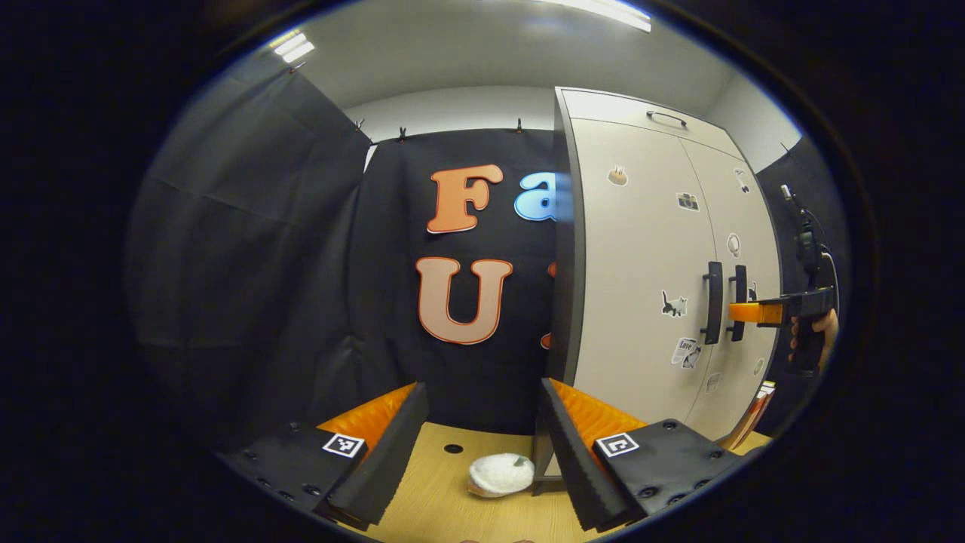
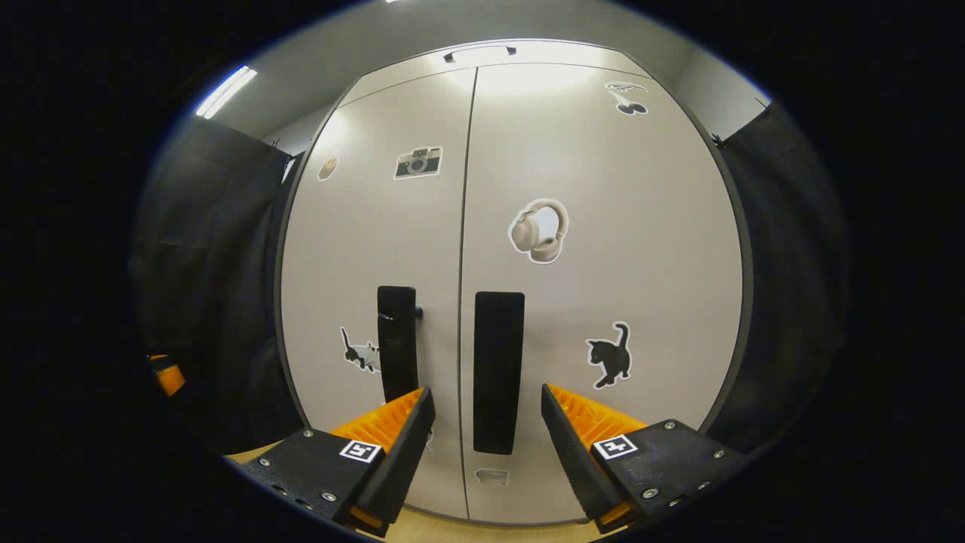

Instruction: Open the right door of the double-door shoe cabinet with the right hand, and open the left door with the left hand.

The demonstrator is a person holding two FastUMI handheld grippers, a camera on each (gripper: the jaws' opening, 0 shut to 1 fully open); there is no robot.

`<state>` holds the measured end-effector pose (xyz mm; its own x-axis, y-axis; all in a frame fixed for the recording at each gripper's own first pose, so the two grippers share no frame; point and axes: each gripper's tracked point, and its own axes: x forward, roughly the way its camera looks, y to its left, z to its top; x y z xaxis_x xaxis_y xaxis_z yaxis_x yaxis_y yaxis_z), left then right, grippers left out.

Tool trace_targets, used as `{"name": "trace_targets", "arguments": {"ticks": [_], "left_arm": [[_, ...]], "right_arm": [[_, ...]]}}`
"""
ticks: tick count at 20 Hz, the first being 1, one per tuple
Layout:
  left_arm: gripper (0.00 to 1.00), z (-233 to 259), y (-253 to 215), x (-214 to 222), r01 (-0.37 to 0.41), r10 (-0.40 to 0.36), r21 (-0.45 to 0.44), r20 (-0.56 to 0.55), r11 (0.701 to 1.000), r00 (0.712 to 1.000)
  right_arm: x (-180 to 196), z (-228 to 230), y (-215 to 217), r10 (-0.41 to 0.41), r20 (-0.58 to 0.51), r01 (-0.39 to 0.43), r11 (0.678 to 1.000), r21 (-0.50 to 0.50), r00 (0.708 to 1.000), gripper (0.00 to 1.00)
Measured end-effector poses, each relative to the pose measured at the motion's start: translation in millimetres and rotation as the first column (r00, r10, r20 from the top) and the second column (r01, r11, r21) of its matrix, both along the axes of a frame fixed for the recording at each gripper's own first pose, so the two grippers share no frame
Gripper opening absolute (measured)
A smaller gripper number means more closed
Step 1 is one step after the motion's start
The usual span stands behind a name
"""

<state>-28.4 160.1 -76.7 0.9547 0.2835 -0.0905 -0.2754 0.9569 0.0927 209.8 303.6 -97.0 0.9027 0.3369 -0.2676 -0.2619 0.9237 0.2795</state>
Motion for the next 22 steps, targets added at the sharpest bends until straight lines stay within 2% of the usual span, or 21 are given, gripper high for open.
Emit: {"name": "trace_targets", "arguments": {"ticks": [2, 3, 6, 7, 8, 10, 12, 14, 16, 17, 20, 21, 22], "left_arm": [[0.98, -4, 1, -2, 0.002, -0.002, 0.007, -0.003, 1.000, 1.000], [0.98, -3, 1, -3, 0.009, -0.009, 0.007, -0.003, 1.000, 1.000], [0.96, 1, 4, -1, 0.012, -0.013, 0.032, 0.006, 0.999, 1.000], [0.98, 1, 11, -2, -0.012, 0.012, 0.049, 0.007, 0.999, 1.000], [0.96, 1, 16, -4, -0.024, 0.024, 0.053, 0.005, 0.998, 1.000], [0.95, -3, 19, -7, -0.035, 0.035, 0.043, -0.005, 0.998, 0.999], [0.95, -3, 23, -9, -0.042, 0.042, 0.046, -0.009, 0.998, 0.999], [0.94, 0, 25, -12, -0.047, 0.048, 0.049, -0.004, 0.998, 0.999], [0.94, 3, 26, -16, -0.049, 0.049, 0.050, 0.004, 0.998, 0.999], [0.94, 4, 24, -16, -0.047, 0.047, 0.049, 0.008, 0.998, 0.999], [0.94, 9, 24, -22, -0.046, 0.046, 0.051, 0.009, 0.998, 0.999], [0.91, 11, 24, -25, -0.050, 0.050, 0.058, 0.008, 0.997, 0.999], [0.94, 14, 25, -30, -0.057, 0.056, 0.065, 0.011, 0.996, 0.998]], "right_arm": [[6, 2, 0, -0.022, 0.002, 0.022, 1.000, 0.000, 1.000, 0.85], [10, 2, 0, -0.034, 0.003, 0.034, 0.999, -0.003, 0.999, 0.79], [15, 1, 3, -0.056, -0.016, 0.056, 0.998, 0.006, 0.998, 0.72], [15, 0, 6, -0.058, -0.023, 0.059, 0.998, 0.017, 0.998, 0.71], [16, 0, 9, -0.058, -0.024, 0.058, 0.998, 0.015, 0.998, 0.71], [21, -8, 6, -0.082, -0.038, 0.081, 0.997, -0.016, 0.996, 0.71], [24, -6, 5, -0.104, -0.043, 0.104, 0.995, -0.007, 0.994, 0.71], [24, -7, 0, -0.126, -0.055, 0.126, 0.992, -0.005, 0.991, 0.65], [25, -8, -6, -0.153, -0.066, 0.153, 0.988, -0.005, 0.986, 0.52], [24, -9, -3, -0.148, -0.072, 0.148, 0.989, 0.002, 0.986, 0.41], [25, -10, -3, -0.144, -0.080, 0.146, 0.989, 0.019, 0.986, 0.32], [25, -10, -3, -0.143, -0.082, 0.145, 0.989, 0.018, 0.986, 0.28], [24, -10, -3, -0.138, -0.082, 0.139, 0.990, 0.015, 0.987, 0.25]]}}
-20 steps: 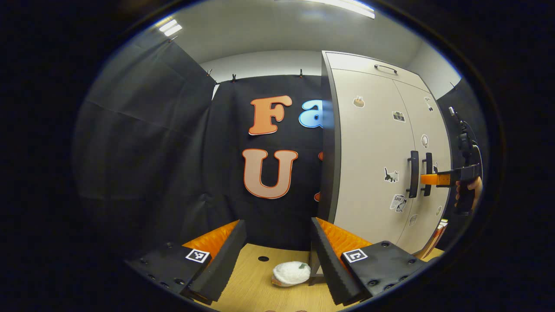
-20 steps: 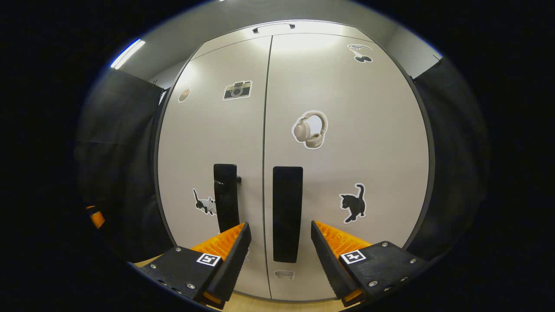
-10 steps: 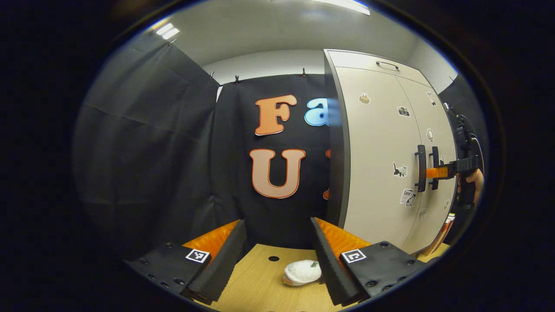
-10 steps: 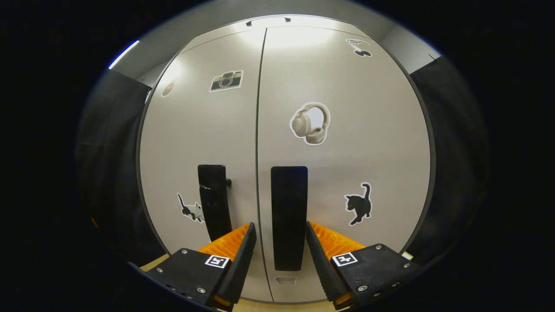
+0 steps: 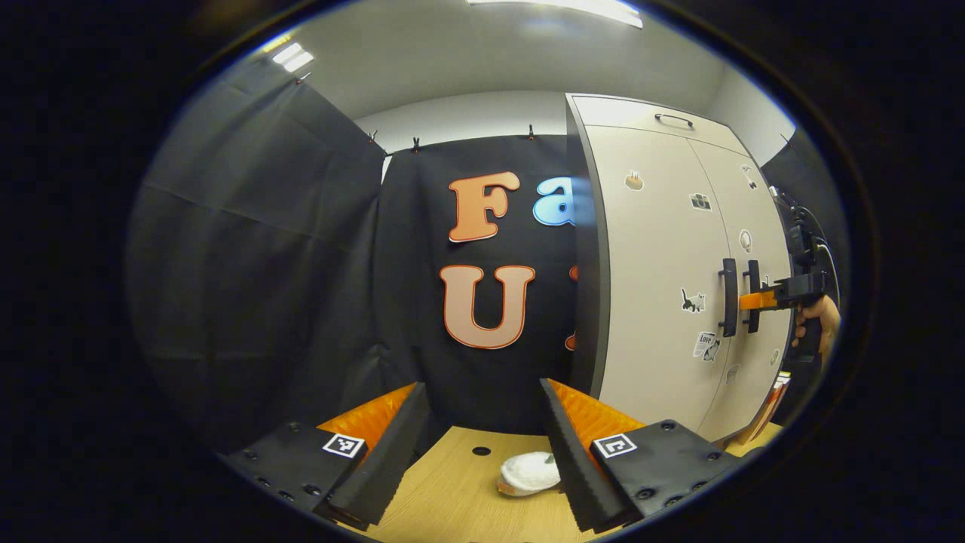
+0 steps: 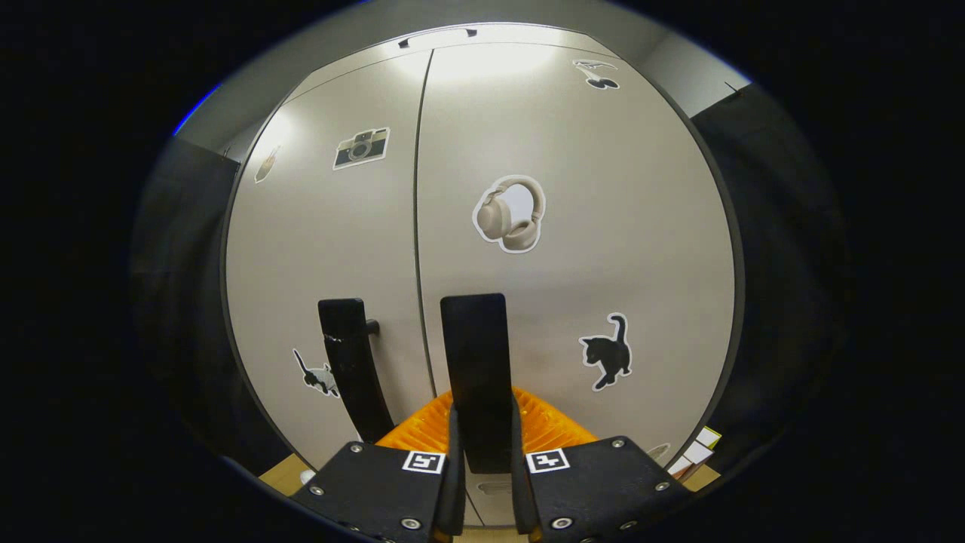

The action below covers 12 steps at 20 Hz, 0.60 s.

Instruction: Open the right door of the double-door shoe cabinet with the right hand, and open the left door with the left hand.

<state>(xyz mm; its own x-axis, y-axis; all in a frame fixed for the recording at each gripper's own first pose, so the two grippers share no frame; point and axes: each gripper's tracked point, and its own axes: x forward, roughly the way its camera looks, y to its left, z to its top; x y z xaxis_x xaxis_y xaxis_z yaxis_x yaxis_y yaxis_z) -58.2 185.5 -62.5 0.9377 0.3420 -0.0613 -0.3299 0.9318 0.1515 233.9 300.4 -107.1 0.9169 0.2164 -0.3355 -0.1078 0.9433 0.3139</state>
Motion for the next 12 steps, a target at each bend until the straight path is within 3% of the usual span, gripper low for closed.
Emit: {"name": "trace_targets", "arguments": {"ticks": [3, 9, 10, 12], "left_arm": [[0.94, 8, -7, -4, 0.028, -0.028, 0.026, 0.006, 0.999, 1.000], [0.94, 16, -31, -9, 0.068, -0.068, 0.015, 0.004, 0.998, 0.998], [0.94, 17, -38, -8, 0.084, -0.084, 0.009, 0.000, 0.996, 0.997], [0.94, 18, -53, -6, 0.113, -0.113, -0.009, 0.000, 0.994, 0.994]], "right_arm": [[-7, 2, 0, 0.033, -0.028, -0.031, 0.998, 0.063, 0.999, 0.18], [-31, 13, -8, 0.090, -0.005, -0.089, 0.992, 0.092, 0.996, 0.17], [-34, 15, -9, 0.101, -0.002, -0.100, 0.990, 0.101, 0.995, 0.13], [-41, 18, -13, 0.119, 0.013, -0.119, 0.988, 0.097, 0.993, 0.17]]}}
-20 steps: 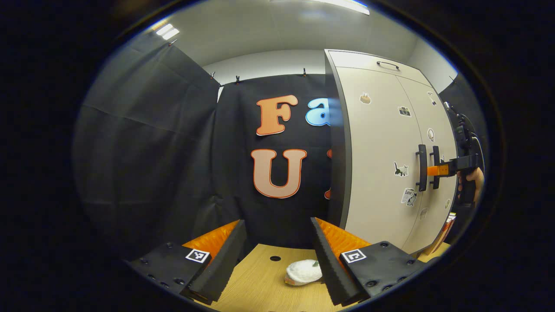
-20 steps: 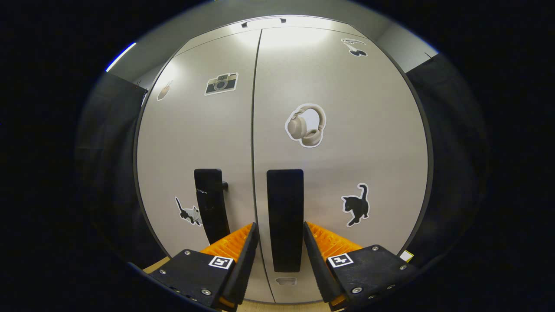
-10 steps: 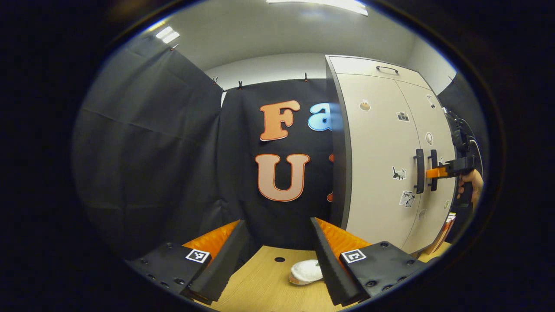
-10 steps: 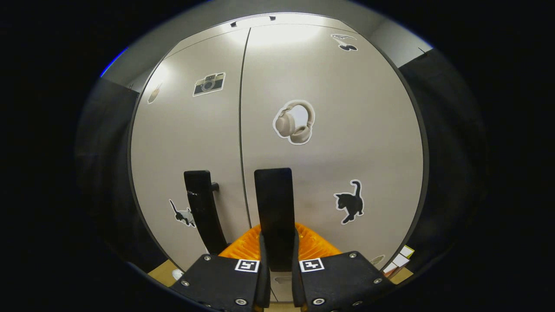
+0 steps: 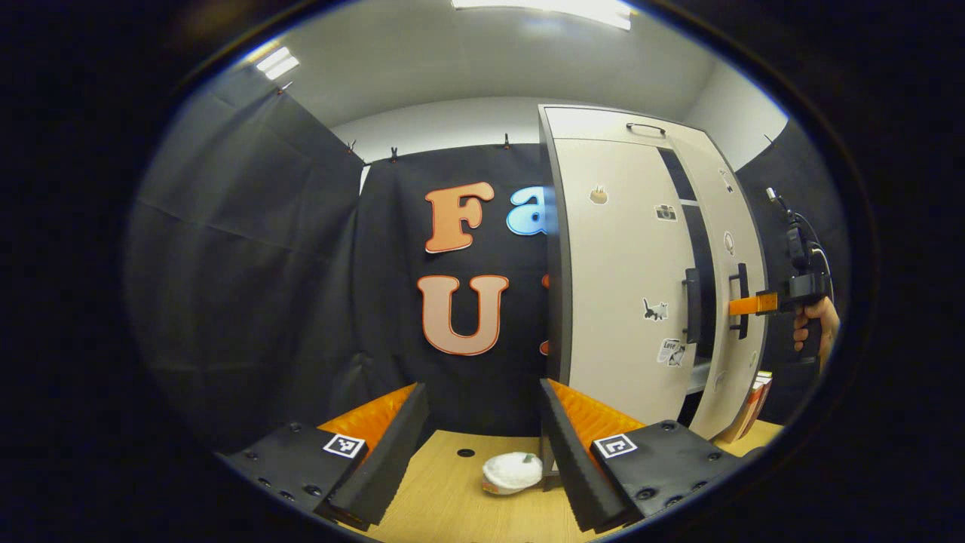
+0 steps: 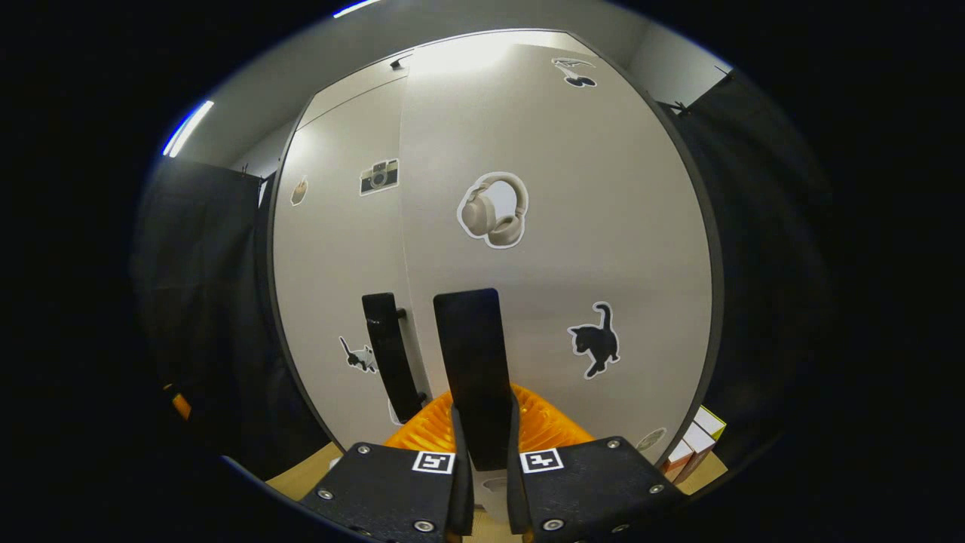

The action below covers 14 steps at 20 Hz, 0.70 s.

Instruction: Open the right door of the double-door shoe cabinet with the right hand, and open the left door with the left hand.

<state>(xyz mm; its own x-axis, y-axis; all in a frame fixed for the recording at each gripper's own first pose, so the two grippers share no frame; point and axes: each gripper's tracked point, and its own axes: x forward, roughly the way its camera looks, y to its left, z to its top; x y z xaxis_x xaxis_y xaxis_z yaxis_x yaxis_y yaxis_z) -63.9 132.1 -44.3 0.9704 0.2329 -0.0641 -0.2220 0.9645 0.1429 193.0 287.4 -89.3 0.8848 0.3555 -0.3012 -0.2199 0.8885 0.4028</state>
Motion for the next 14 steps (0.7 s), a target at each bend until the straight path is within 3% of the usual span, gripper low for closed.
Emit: {"name": "trace_targets", "arguments": {"ticks": [7, 8, 14], "left_arm": [[0.94, 3, -39, 11, 0.064, -0.064, -0.042, 0.014, 0.997, 0.998], [0.98, 3, -43, 13, 0.069, -0.069, -0.048, 0.013, 0.996, 0.998], [0.94, -16, -81, 34, 0.144, -0.145, -0.059, -0.022, 0.988, 0.989]], "right_arm": [[-19, 9, -17, 0.039, 0.047, -0.040, 0.999, 0.020, 0.998, 0.17], [-22, 10, -20, 0.045, 0.052, -0.046, 0.999, 0.021, 0.998, 0.17], [-30, 14, -39, 0.042, 0.107, -0.043, 0.999, 0.005, 0.993, 0.17]]}}
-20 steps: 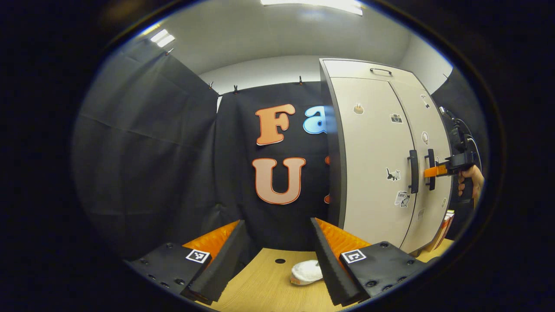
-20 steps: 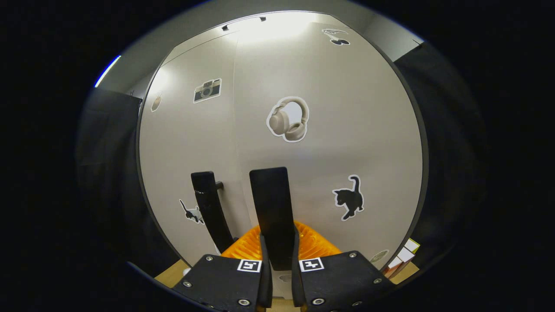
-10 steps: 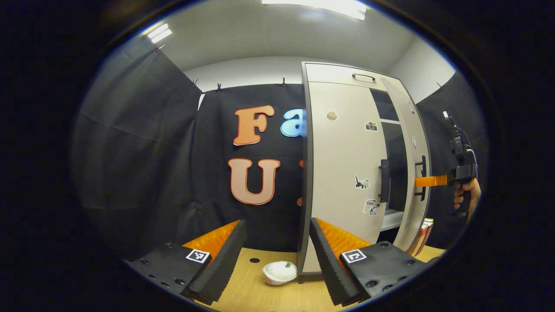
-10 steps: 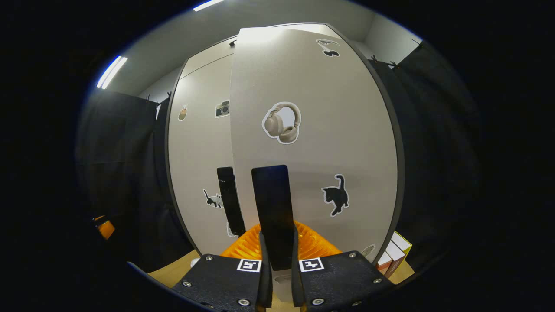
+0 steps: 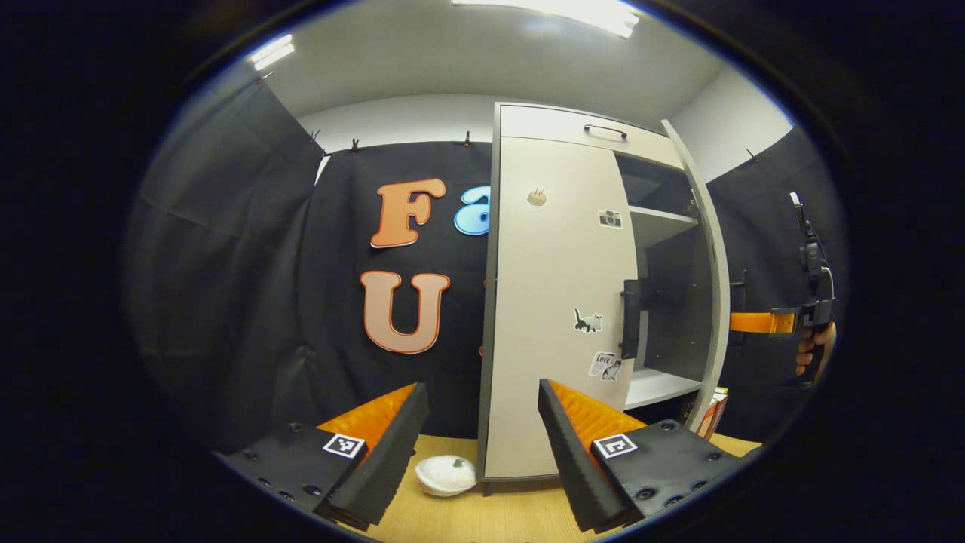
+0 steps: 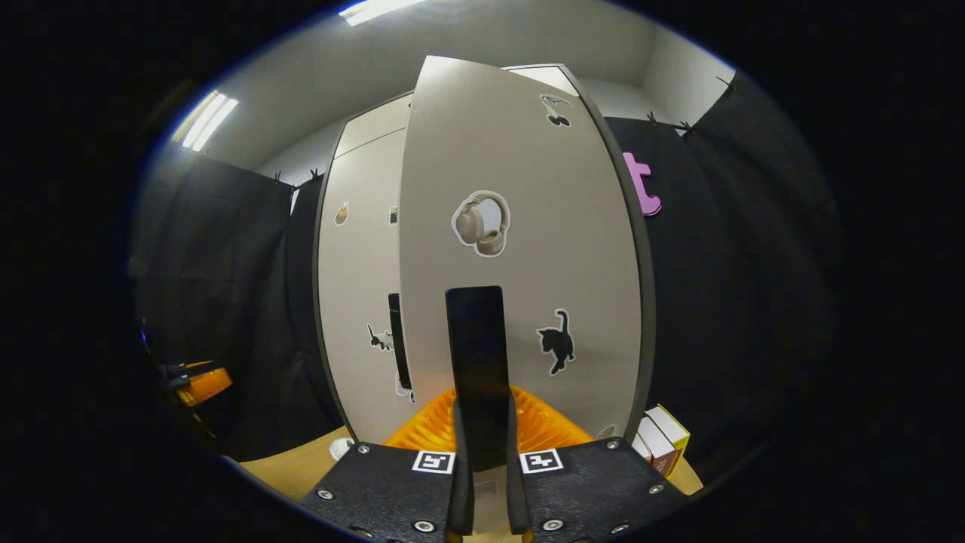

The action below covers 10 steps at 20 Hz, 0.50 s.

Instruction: Open the right door of the double-door shoe cabinet with the right hand, and open the left door with the left hand.

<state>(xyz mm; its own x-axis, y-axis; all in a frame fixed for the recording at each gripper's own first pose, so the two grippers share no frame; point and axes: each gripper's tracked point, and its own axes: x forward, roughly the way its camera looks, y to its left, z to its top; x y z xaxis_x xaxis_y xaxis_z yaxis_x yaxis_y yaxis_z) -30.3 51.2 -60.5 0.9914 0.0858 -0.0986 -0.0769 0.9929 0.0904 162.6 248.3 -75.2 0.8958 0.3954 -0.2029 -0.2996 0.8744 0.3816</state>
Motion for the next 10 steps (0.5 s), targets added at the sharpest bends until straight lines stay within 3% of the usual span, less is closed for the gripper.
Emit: {"name": "trace_targets", "arguments": {"ticks": [2, 3, 10], "left_arm": [[0.91, -7, -11, 8, 0.020, -0.020, -0.008, -0.013, 1.000, 1.000], [0.98, -10, -18, 13, 0.032, -0.032, -0.013, -0.017, 0.999, 0.999], [0.98, -32, -58, 41, 0.103, -0.106, -0.058, -0.048, 0.993, 0.993]], "right_arm": [[-4, 1, -6, -0.004, 0.003, 0.004, 1.000, 0.005, 1.000, 0.17], [-5, 1, -10, -0.007, 0.007, 0.007, 1.000, 0.003, 1.000, 0.17], [-8, -1, -31, -0.025, 0.011, 0.025, 0.999, -0.033, 1.000, 0.17]]}}
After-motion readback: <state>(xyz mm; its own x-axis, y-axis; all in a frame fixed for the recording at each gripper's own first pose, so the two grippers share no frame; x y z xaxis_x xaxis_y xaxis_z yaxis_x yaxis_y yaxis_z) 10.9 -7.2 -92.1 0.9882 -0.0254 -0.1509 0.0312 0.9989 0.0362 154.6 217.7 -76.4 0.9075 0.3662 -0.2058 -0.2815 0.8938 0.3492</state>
